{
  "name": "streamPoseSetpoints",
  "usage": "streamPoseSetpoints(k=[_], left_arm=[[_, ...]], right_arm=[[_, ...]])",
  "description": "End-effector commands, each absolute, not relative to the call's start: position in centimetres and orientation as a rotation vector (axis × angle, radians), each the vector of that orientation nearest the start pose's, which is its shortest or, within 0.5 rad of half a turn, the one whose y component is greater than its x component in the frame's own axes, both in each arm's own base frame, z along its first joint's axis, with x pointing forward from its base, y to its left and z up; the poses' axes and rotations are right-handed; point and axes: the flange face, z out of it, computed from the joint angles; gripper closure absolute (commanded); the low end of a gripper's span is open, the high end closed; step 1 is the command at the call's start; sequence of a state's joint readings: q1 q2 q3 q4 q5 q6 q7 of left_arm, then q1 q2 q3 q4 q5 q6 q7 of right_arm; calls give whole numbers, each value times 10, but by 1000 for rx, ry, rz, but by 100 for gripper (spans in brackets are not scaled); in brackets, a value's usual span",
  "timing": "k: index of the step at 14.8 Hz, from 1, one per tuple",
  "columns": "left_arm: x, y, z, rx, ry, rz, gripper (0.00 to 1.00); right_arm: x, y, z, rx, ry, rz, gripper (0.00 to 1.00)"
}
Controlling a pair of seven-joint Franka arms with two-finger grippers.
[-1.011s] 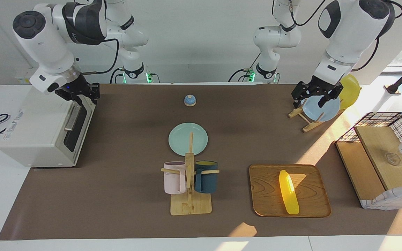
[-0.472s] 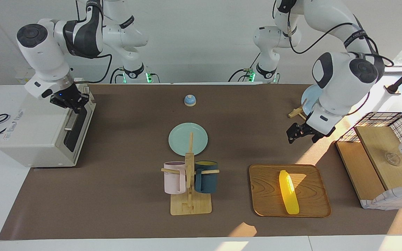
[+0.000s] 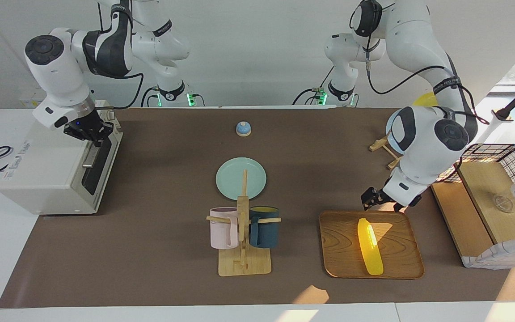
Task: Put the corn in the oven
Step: 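Reach the left gripper to the yellow corn on the wooden tray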
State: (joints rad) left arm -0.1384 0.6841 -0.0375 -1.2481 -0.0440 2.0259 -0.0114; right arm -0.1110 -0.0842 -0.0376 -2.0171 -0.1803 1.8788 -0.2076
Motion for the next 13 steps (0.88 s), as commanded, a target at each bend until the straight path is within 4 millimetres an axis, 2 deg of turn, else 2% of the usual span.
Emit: streamPoseSetpoints(k=[1,4,7,11,13], left_arm=[[756,-127,355,-3188,264,-241,0],[759,-128,334,-3178,318,-238,0],[761,-138,316,-3176,337,-257,0],[762,-136,311,-3167,386,-251,0],[761,-137,309,-3162,417,-247,0]], right_arm=[[509,-99,482,-3305,-228,112,100],[507,-102,477,-3304,-229,129,100],[503,-107,471,-3299,-217,150,100],[503,-102,463,-3288,-203,153,100],[502,-89,446,-3270,-184,139,100]])
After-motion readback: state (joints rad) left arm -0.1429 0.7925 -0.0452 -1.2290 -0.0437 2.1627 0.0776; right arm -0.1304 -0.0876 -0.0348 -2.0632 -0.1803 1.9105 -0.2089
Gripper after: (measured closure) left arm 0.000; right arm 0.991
